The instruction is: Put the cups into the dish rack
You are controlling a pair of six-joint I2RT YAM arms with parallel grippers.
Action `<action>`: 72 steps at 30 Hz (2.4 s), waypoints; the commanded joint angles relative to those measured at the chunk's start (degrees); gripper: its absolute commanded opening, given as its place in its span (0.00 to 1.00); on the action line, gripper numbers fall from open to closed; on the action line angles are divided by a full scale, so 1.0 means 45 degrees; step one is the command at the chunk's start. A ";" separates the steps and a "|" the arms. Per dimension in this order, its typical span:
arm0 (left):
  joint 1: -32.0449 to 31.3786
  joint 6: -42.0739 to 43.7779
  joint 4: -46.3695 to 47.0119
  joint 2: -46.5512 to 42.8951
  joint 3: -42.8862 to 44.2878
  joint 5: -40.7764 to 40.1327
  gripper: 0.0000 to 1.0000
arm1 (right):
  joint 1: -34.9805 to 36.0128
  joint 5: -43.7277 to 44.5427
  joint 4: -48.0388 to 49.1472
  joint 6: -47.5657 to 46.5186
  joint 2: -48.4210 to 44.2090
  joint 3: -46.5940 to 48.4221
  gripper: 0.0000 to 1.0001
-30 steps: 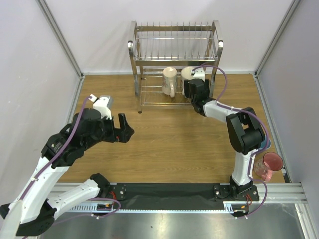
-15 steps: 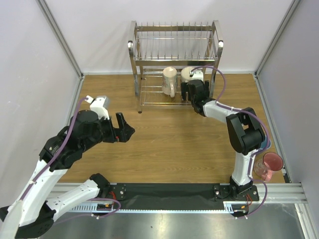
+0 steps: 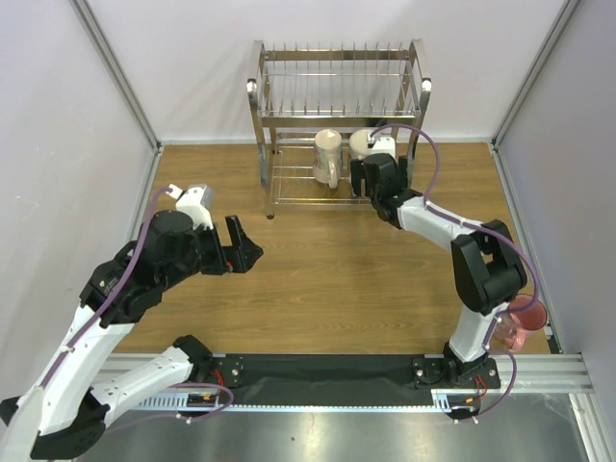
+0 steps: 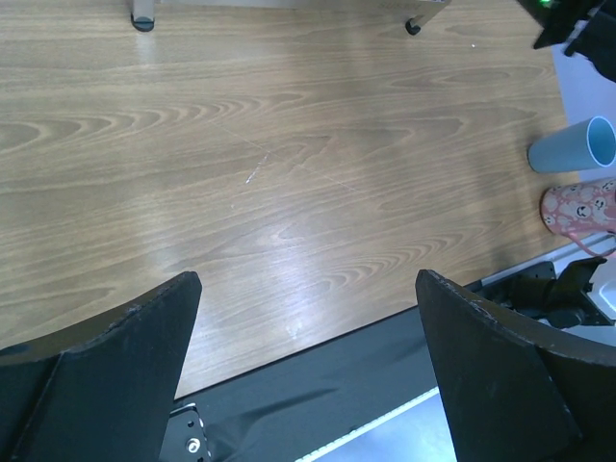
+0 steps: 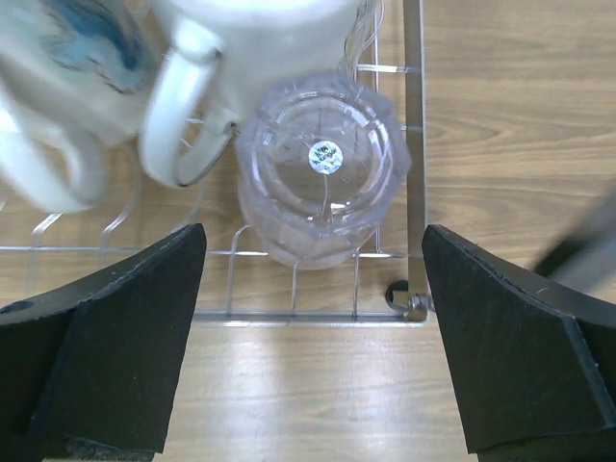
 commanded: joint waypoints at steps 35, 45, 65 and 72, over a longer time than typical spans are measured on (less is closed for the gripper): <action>0.0110 -0.2572 0.2733 0.1135 0.0386 0.4240 0.94 | -0.4478 -0.2310 -1.4385 0.5868 -0.9661 -0.0319 0.82; 0.0110 -0.0384 0.2659 0.1760 0.0112 0.5688 1.00 | -0.6786 -0.0984 -1.4643 0.5185 -0.7983 -0.0104 0.85; 0.0305 0.3251 0.1760 0.1019 -0.1041 0.4696 0.99 | -0.9266 -0.1194 -1.2320 0.4501 -0.5210 -0.1938 0.81; 0.0325 0.1768 0.0960 0.1292 -0.0046 0.3795 1.00 | -0.9345 -0.1508 -1.1968 0.5653 -0.5069 -0.3110 0.69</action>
